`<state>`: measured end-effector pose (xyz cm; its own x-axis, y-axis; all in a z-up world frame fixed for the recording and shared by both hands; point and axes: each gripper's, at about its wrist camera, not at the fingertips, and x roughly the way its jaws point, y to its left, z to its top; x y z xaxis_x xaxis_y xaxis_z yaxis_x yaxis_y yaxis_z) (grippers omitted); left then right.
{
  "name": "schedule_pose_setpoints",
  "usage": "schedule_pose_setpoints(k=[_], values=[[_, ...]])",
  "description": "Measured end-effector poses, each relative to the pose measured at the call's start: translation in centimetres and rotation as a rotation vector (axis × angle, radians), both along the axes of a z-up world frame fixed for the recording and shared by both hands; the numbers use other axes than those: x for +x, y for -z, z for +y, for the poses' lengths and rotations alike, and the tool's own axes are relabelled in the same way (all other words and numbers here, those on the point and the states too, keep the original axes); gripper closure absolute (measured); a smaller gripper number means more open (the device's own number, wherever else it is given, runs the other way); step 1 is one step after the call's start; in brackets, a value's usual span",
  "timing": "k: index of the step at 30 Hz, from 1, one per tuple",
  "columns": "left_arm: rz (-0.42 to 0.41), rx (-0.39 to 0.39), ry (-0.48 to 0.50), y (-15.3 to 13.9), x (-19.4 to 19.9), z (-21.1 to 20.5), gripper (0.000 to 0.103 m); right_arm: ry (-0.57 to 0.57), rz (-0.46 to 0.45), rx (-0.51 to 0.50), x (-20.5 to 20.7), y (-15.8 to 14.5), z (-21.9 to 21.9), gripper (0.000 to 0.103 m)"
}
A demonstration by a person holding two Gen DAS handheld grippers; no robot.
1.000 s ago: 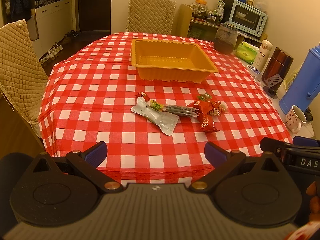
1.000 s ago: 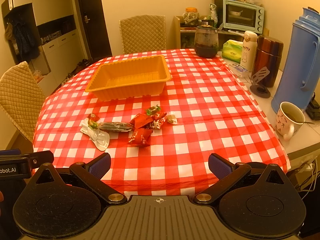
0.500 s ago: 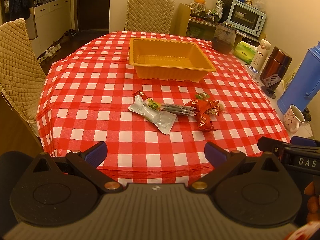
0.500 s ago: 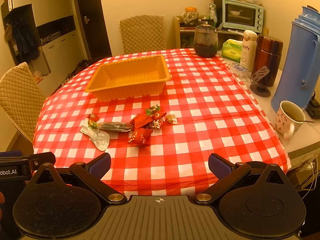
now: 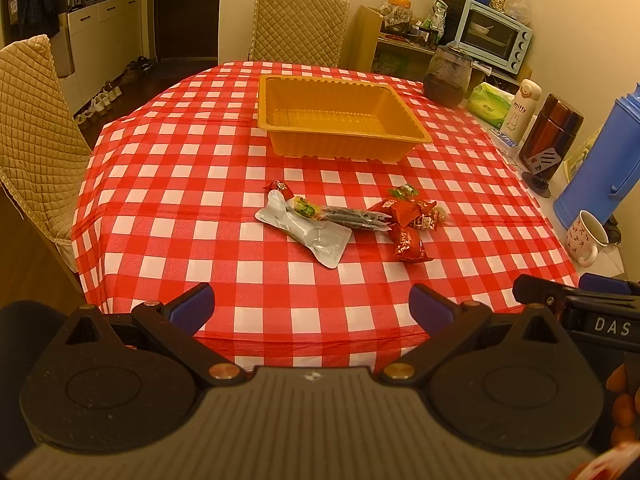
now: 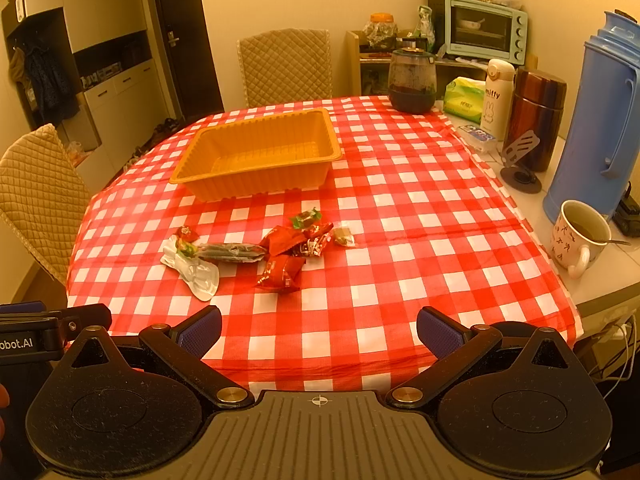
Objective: Organize snacks
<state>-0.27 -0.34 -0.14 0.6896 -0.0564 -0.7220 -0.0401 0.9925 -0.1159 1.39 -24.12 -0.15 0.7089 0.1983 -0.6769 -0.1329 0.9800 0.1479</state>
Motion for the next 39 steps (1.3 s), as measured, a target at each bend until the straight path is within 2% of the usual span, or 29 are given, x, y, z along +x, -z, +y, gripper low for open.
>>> schedule_pose_setpoints(k=[39], values=[[0.006, -0.006, 0.001, -0.02, -0.16, -0.3, 0.0, 0.0, 0.005, 0.003, 0.04, 0.18, 0.03, 0.0]])
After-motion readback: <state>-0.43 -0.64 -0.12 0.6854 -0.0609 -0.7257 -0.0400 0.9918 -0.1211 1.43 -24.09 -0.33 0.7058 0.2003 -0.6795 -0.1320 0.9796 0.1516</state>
